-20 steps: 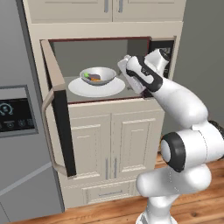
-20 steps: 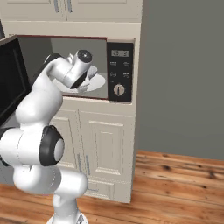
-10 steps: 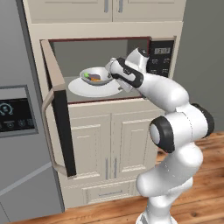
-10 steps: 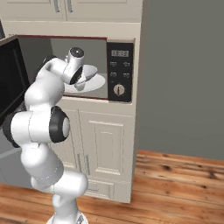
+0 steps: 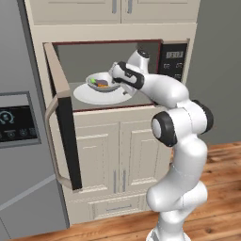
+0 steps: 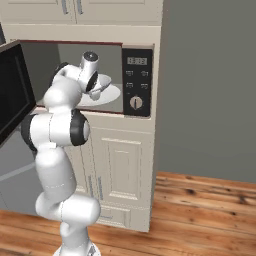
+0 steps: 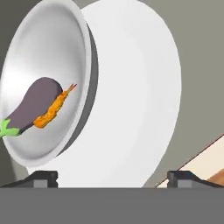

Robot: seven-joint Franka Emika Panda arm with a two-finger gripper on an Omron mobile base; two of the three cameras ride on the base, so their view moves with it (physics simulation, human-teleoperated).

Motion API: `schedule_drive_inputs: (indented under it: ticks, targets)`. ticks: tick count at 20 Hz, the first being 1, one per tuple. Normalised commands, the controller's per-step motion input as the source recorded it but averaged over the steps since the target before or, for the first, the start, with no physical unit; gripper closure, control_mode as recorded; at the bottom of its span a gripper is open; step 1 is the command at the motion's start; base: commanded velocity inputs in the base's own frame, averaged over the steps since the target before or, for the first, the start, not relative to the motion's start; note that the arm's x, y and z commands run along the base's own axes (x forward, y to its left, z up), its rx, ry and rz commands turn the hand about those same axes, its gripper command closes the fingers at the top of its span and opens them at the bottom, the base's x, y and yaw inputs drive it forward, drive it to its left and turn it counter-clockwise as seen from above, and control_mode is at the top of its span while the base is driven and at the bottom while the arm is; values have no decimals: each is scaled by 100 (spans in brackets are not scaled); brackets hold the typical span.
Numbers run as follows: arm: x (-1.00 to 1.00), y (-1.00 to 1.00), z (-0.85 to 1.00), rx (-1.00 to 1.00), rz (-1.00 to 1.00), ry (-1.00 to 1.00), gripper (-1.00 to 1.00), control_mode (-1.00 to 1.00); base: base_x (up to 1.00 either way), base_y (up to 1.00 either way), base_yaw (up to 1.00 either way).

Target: The microwave is finished heating the shrimp and eggplant. Take the bowl containing the food and place it on the dining counter.

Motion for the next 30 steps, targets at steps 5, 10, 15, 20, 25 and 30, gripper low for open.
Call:
schedule_drive_inputs:
  ticks: [5, 10, 15, 20, 25, 30]
  targets:
    - [49, 0, -23, -5, 0, 5, -100, -100, 0, 0, 0]
    - [52, 0, -15, -3, 0, 1, -100, -100, 0, 0, 0]
    - [44, 0, -11, 0, -1, 0, -100, -100, 0, 0, 0]
    - [34, 0, -20, 0, -1, 0, -100, -100, 0, 0, 0]
    - [13, 3, -38, -1, 0, 2, 100, -100, 0, 0, 0]
    - [0, 0, -21, -1, 0, 0, 100, -100, 0, 0, 0]
